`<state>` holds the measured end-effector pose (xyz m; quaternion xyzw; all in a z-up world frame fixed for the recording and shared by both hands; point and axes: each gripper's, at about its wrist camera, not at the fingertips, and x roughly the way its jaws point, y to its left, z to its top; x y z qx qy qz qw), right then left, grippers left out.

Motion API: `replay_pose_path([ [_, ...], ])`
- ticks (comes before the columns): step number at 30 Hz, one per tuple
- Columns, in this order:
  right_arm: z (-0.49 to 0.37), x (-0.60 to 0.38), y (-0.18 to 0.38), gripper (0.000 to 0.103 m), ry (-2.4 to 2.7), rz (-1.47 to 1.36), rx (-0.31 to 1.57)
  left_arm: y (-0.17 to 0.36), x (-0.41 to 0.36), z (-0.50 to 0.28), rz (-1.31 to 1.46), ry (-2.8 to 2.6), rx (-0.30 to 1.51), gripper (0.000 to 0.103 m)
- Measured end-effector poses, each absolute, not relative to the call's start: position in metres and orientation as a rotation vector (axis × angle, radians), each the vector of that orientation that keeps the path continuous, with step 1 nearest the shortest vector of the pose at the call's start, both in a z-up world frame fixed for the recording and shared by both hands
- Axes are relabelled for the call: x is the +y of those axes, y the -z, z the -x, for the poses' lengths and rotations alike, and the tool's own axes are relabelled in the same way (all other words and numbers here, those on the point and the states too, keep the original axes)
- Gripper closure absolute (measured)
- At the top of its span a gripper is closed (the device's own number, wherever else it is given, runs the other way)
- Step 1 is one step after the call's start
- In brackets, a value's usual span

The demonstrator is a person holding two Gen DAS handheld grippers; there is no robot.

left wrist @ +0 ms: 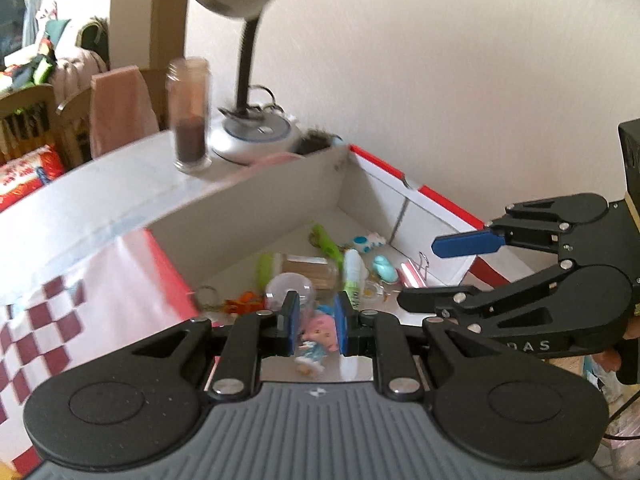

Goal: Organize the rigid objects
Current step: 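Withdraw both tools from the box back over the table items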

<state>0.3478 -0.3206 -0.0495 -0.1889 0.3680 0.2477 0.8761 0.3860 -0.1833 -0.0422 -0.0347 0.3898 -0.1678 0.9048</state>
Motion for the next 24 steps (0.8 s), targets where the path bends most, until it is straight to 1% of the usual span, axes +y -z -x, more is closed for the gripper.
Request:
replay_pose_path([
  [4,-0.334,-0.298,0.047,0.043,-0.537,0.386,0.756,0.033,-0.160,-0.365,0.092,0.321,0.767,0.086],
  [6,-0.326,-0.286,0.046,0.040,-0.545,0.387,0.749,0.029,-0.149,-0.353,0.091,0.311,0.751,0.086],
  [10,-0.313,-0.262,0.048,0.039,-0.565,0.388,0.747,0.025,-0.124,-0.330,0.096,0.280,0.728,0.086],
  [24,-0.272,-0.189,0.062,0.024,-0.652,0.350,0.742,0.024,-0.022,-0.257,0.140,0.151,0.690,0.085],
])
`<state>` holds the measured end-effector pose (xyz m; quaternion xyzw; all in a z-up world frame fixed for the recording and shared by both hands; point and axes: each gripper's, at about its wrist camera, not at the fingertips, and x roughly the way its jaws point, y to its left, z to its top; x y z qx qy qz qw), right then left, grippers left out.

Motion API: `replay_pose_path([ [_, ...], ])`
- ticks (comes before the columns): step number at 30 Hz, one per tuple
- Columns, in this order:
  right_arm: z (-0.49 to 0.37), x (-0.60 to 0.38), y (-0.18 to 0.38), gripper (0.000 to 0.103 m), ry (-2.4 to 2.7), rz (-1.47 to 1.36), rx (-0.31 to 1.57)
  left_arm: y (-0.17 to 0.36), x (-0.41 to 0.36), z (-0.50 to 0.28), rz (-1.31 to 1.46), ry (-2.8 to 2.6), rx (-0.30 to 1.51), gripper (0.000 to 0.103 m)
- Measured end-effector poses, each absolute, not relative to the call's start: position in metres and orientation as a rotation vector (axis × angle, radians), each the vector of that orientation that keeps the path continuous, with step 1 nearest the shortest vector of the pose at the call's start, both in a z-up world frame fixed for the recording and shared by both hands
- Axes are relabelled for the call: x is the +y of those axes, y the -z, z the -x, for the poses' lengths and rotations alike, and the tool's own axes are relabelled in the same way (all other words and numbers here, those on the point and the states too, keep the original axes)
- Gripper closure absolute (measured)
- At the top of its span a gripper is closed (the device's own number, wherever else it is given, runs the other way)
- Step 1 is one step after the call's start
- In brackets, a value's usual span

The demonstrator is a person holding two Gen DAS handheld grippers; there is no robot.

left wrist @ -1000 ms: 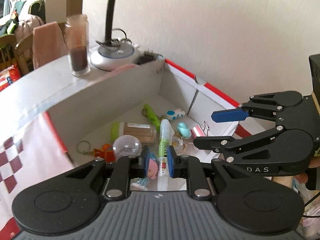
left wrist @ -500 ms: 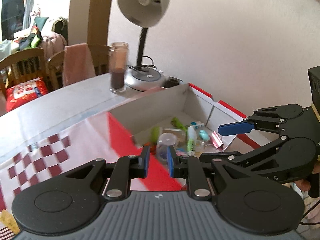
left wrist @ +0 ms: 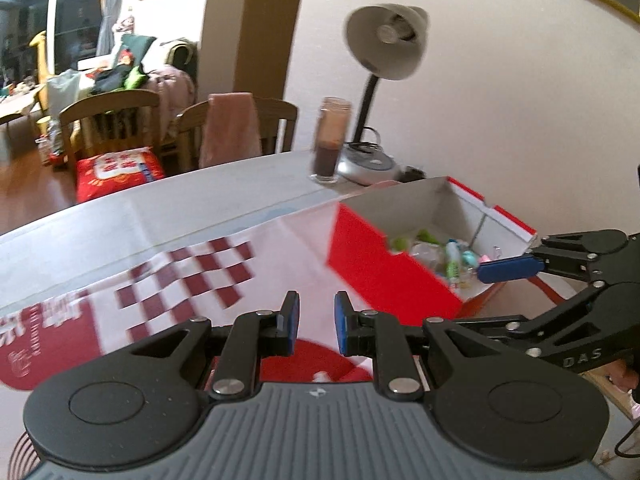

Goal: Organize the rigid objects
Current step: 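Withdraw both tools from the box back over the table items, then grasp the yellow box with left tool while right tool grasps the pink heart bowl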

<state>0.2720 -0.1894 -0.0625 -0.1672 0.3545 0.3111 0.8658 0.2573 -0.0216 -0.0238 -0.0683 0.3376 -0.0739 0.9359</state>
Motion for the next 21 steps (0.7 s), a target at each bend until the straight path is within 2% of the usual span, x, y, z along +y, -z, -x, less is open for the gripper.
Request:
replay_pose_path([
  [3,-0.264,-0.176,0.067,0.021,-0.664,0.339,0.739,0.029,-0.001,-0.245,0.154,0.127,0.694,0.083],
  [5,-0.258,-0.166,0.070,0.020,-0.671,0.328,0.744,0.033,0.012,-0.237,0.159,0.110,0.697,0.072],
  [7,-0.254,-0.156,0.074,0.019,-0.679,0.325,0.747,0.037,0.024,-0.229,0.169,0.099,0.696,0.045],
  [8,-0.253,-0.151,0.076,0.018,-0.684,0.327,0.749,0.039,0.030,-0.226,0.175,0.092,0.693,0.041],
  [12,-0.247,-0.133,0.084,0.012,-0.707,0.344,0.743,0.048,0.045,-0.215,0.174,0.082,0.695,0.040],
  [16,-0.234,-0.115,0.091,0.003,-0.743,0.361,0.729,0.059,0.058,-0.209,0.163,0.064,0.696,0.024],
  [21,-0.227,-0.096,0.109,0.001,-0.779,0.381,0.745,0.074,0.070,-0.209,0.156,0.036,0.717,0.019],
])
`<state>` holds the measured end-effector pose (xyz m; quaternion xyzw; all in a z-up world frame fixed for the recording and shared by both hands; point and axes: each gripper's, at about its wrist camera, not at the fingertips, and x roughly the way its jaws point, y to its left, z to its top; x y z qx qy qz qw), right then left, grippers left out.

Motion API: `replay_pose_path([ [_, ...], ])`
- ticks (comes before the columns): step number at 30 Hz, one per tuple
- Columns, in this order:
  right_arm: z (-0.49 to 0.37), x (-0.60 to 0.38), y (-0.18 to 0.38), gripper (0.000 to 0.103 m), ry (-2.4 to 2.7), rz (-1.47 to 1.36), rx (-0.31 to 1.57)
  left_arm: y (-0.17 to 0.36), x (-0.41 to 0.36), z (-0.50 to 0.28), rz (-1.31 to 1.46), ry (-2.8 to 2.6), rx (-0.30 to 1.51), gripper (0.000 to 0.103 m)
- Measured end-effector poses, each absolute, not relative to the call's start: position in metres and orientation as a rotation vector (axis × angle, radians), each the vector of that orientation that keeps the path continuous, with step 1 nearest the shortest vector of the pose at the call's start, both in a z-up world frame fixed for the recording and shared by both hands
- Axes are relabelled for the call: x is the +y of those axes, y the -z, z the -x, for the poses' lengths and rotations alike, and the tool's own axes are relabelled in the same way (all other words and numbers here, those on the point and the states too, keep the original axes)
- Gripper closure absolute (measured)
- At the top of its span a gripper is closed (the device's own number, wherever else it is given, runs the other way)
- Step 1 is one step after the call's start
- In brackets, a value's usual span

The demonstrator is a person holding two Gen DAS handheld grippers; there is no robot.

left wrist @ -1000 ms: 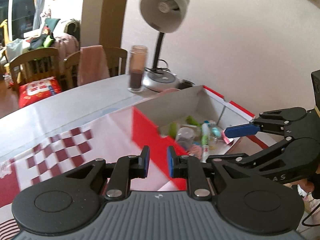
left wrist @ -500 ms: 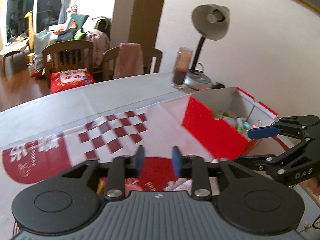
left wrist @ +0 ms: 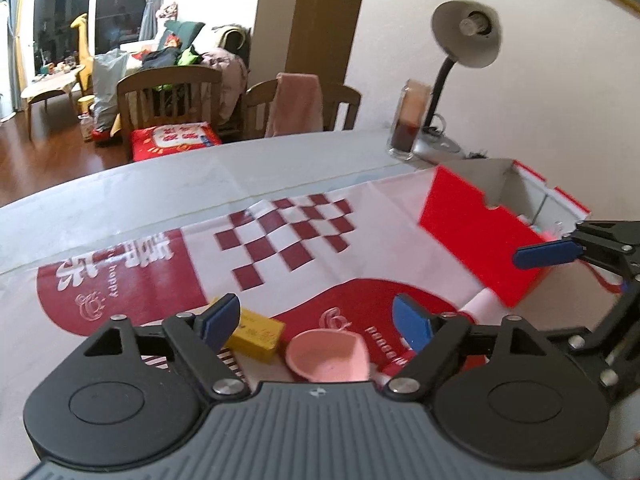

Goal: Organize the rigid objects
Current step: 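Grasp the yellow box with left tool while right tool grasps the pink heart bowl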

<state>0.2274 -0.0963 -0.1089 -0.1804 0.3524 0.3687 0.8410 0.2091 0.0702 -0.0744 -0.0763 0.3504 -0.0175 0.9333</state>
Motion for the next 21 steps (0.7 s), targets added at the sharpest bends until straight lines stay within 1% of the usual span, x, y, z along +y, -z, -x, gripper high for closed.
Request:
replay_pose_path([
  [2,-0.226,-0.089,0.116,0.001,-0.794,0.391,0.747,0.083,0.075,-0.212,0.151,0.011,0.732,0.012],
  [3,-0.226,-0.086,0.120,0.001,-0.803,0.399,0.754,0.088,0.077,-0.215,0.148,-0.001,0.742,0.005],
  [4,-0.225,-0.082,0.124,0.001,-0.808,0.406,0.759,0.092,0.079,-0.217,0.144,-0.010,0.749,0.002],
  [11,-0.230,-0.059,0.156,0.001,-0.830,0.479,0.805,0.124,0.090,-0.231,0.112,-0.035,0.778,0.002],
  [21,-0.243,-0.037,0.191,0.001,-0.808,0.527,0.843,0.152,0.099,-0.255,0.067,-0.025,0.813,0.002],
])
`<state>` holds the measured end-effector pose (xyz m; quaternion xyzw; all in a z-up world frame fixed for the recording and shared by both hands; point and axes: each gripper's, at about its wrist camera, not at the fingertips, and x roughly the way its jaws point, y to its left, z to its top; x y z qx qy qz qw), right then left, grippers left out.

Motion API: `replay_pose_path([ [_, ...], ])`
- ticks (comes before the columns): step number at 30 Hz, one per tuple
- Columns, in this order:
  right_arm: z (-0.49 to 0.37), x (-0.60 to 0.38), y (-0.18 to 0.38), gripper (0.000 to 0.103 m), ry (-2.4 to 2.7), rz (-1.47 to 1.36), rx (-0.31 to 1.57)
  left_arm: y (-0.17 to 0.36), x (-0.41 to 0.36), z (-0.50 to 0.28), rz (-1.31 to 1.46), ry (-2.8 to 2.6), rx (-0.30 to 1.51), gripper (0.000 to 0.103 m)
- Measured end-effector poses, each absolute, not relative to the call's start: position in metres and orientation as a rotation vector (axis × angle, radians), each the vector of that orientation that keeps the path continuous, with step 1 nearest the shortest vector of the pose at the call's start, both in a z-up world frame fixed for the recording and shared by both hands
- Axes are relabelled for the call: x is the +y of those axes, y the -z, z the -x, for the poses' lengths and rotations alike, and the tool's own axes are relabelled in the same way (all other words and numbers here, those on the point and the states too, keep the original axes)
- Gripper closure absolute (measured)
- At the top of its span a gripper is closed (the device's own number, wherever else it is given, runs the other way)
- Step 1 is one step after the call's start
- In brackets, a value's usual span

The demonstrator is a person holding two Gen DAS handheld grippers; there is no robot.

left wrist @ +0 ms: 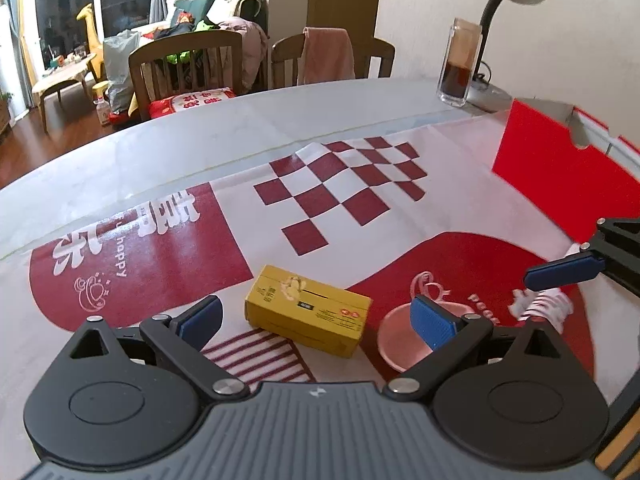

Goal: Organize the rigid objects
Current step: 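Grasp the yellow box with left tool while right tool grasps the pink heart bowl, then carry the yellow box with left tool while right tool carries the pink bowl to the box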

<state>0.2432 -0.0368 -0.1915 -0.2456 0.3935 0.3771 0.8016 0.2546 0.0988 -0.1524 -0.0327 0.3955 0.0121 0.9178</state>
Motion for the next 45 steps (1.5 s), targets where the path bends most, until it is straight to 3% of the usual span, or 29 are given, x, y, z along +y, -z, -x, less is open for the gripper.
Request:
replay_pose_path([
  [13,-0.249,-0.021,0.205,0.003,-0.790,0.535,0.864,0.173,0.112,-0.270,0.061,-0.031,0.818,0.002],
  [16,-0.251,-0.018,0.209,0.007,-0.782,0.543,0.870,0.176,0.113,-0.273,0.065,-0.030,0.820,0.002],
  [21,-0.251,-0.014,0.216,0.021,-0.763,0.558,0.882,0.182,0.114,-0.274,0.072,-0.018,0.823,0.003],
  [25,-0.248,-0.014,0.217,0.027,-0.749,0.569,0.864,0.182,0.111,-0.272,0.060,0.005,0.822,0.020],
  [28,-0.247,-0.013,0.217,0.032,-0.749,0.577,0.865,0.180,0.105,-0.271,0.034,0.007,0.823,0.027],
  [33,-0.244,-0.012,0.216,0.039,-0.740,0.591,0.857,0.179,0.100,-0.271,0.031,-0.014,0.827,0.030],
  [45,-0.244,-0.037,0.194,0.040,-0.679,0.474,0.814,0.159,0.098,-0.257,0.076,-0.076,0.828,0.030],
])
